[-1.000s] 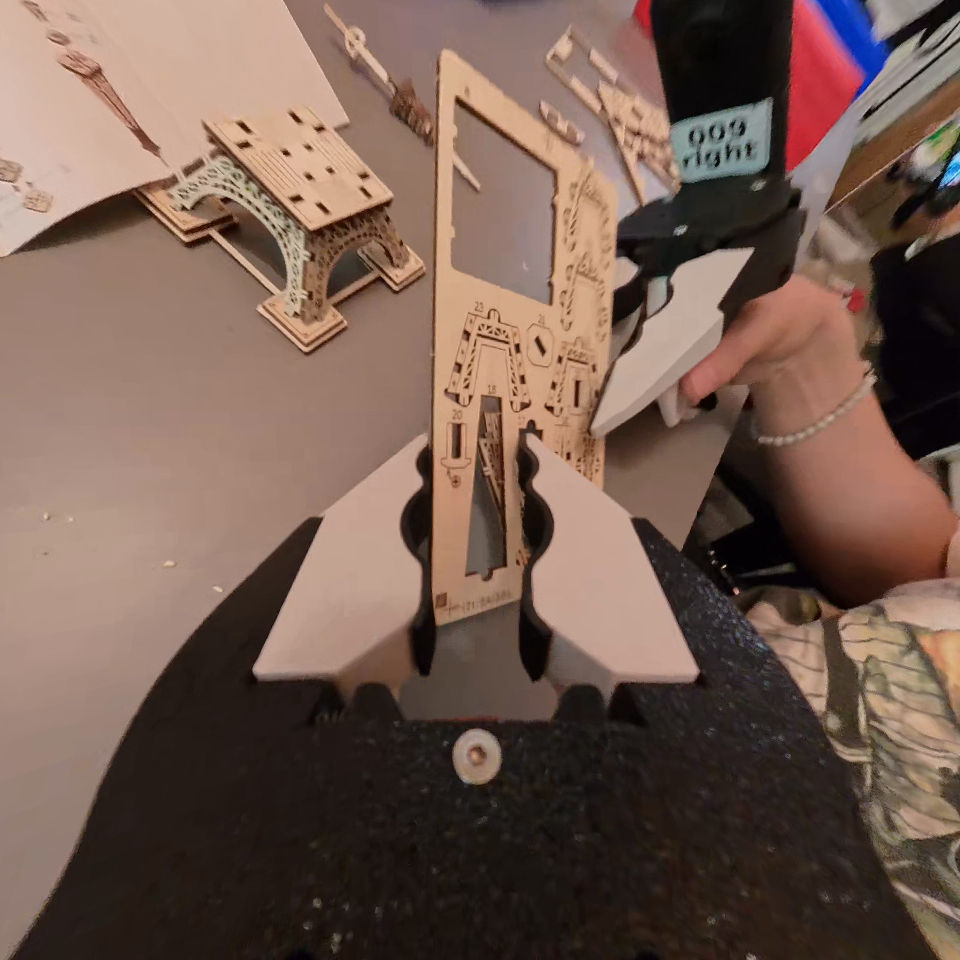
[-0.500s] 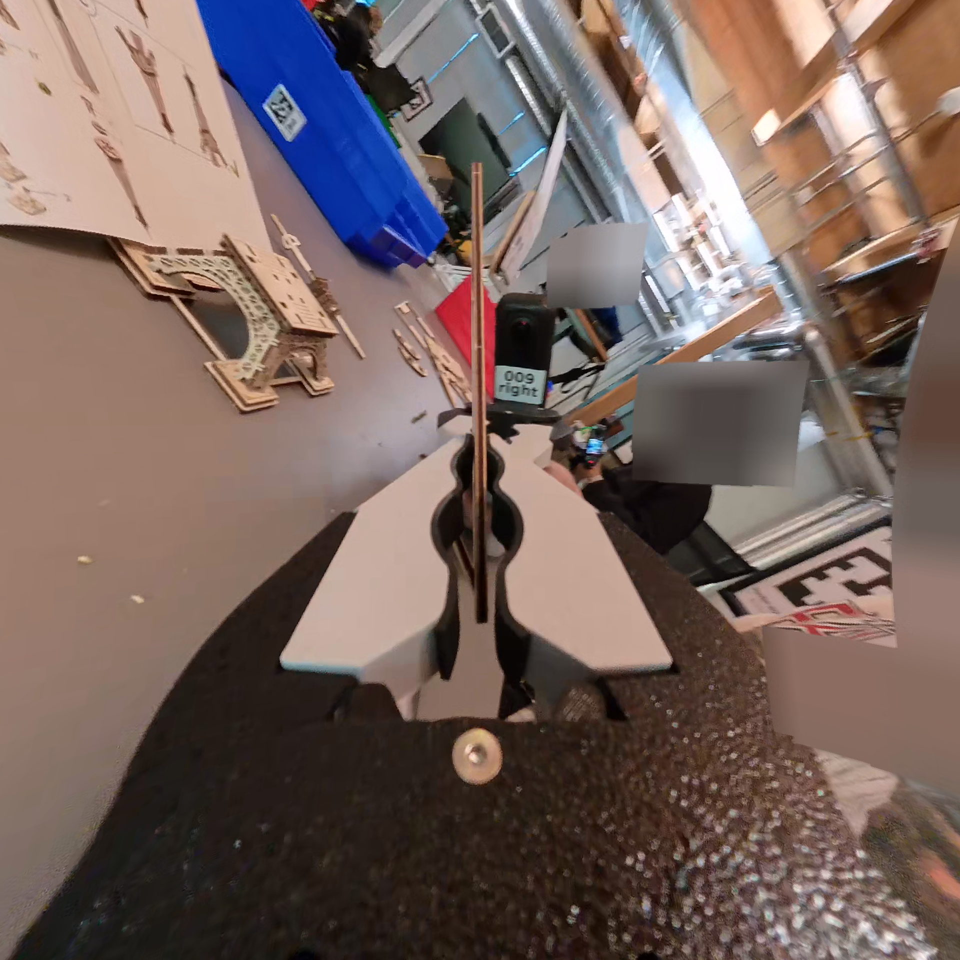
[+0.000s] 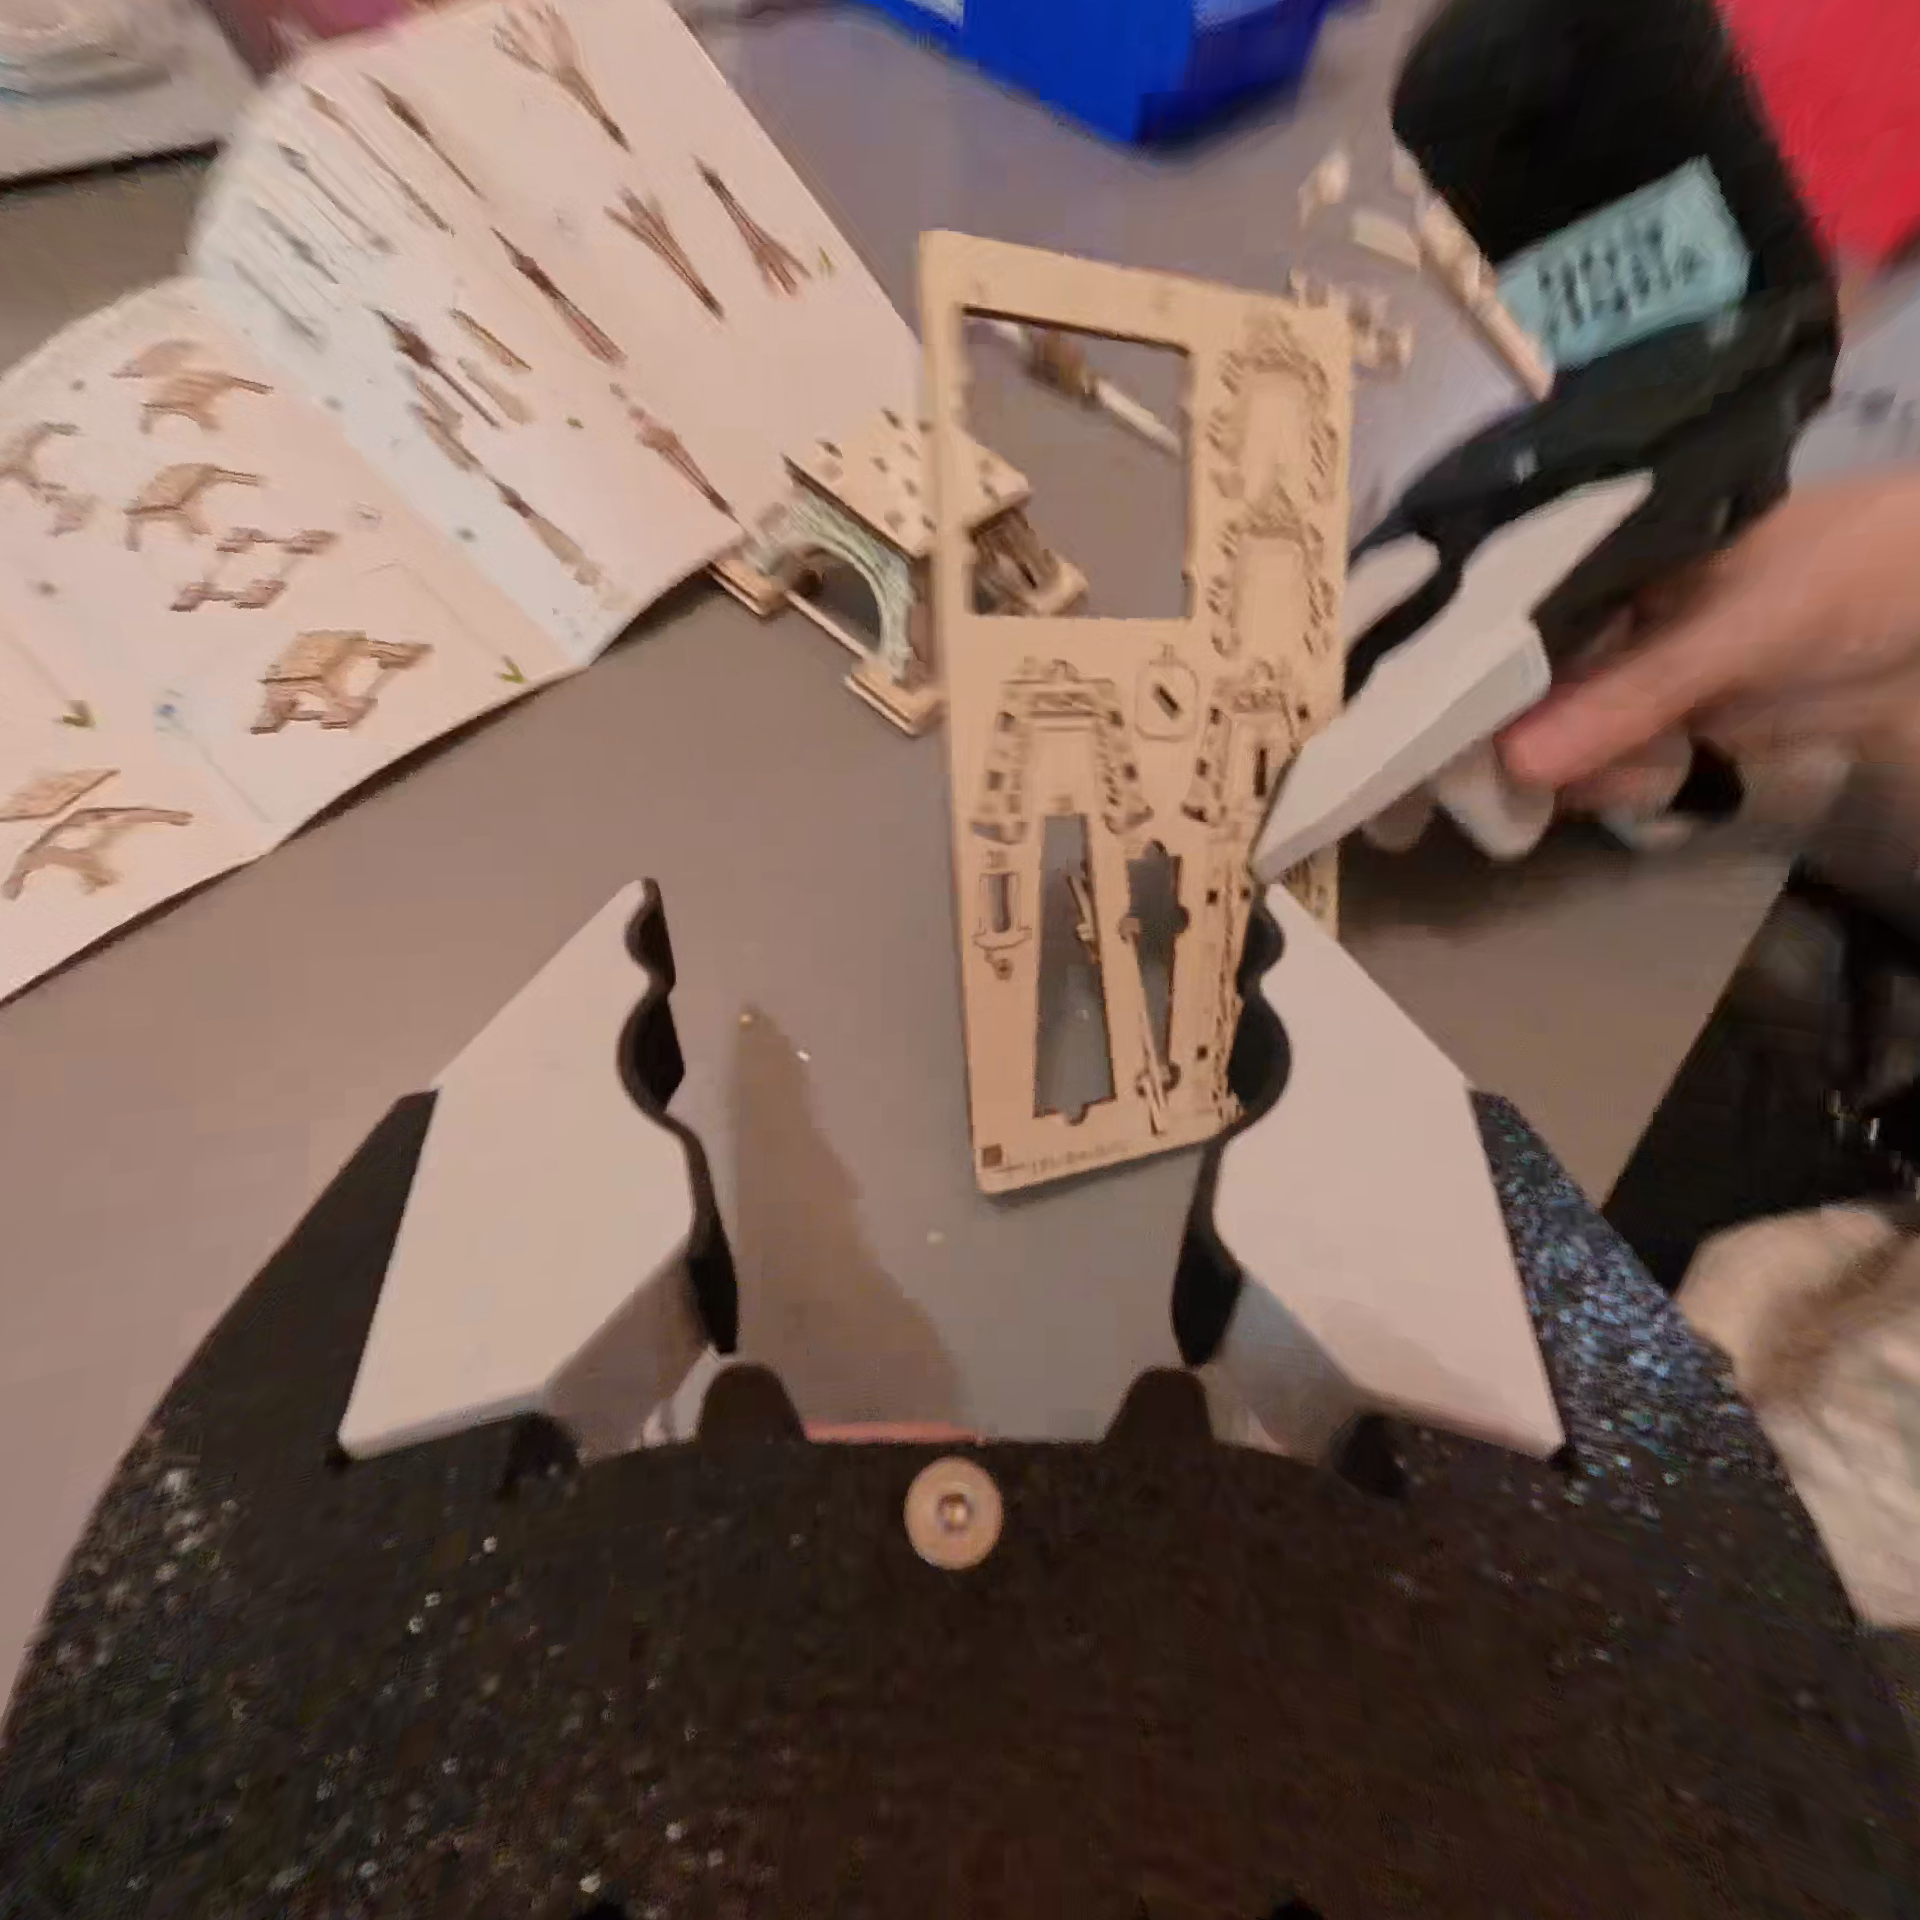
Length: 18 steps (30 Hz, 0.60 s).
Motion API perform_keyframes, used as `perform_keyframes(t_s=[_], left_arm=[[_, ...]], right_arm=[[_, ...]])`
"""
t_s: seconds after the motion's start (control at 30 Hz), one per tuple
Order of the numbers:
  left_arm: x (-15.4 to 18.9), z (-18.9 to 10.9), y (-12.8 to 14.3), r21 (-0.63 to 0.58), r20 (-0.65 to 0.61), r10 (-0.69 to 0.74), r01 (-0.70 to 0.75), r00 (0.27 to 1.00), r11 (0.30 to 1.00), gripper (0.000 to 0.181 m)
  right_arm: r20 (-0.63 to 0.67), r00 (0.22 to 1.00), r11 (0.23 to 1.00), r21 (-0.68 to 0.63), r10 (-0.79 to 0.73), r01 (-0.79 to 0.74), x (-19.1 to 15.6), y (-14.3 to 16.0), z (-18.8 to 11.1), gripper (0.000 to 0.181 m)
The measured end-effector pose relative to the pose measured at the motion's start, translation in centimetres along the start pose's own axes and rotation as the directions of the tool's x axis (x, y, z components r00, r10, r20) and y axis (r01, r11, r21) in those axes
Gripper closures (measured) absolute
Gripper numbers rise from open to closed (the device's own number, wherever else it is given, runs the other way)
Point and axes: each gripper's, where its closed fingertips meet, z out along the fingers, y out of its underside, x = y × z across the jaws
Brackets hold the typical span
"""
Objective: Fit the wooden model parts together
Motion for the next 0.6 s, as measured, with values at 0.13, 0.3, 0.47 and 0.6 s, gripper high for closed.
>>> perform_keyframes(t_s=[0.13,0.3,0.47,0.6], left_arm=[[1.9,1.3,2.0,-0.156,-0.083,0.010,-0.023,0.996,0.988,0.081],[2.3,2.2,2.9,-0.203,-0.126,-0.081,0.054,0.989,0.978,0.098],[1.7,1.8,3.2,-0.224,-0.112,-0.075,0.048,0.991,0.974,0.100],[2.5,1.9,3.3,-0.258,-0.143,-0.075,0.036,0.987,0.965,0.116]], right_arm=[[-0.012,1.000,0.999,-0.035,0.005,-0.005,0.2,0.4,0.3,0.180],[-0.015,1.000,0.999,-0.033,0.013,-0.013,0.3,0.5,0.1,0.180],[-0.018,1.000,0.999,-0.049,0.020,-0.021,0.4,0.7,0.3,0.180],[-0.038,0.999,0.998,-0.056,0.029,-0.031,0.7,0.8,0.3,0.179]])
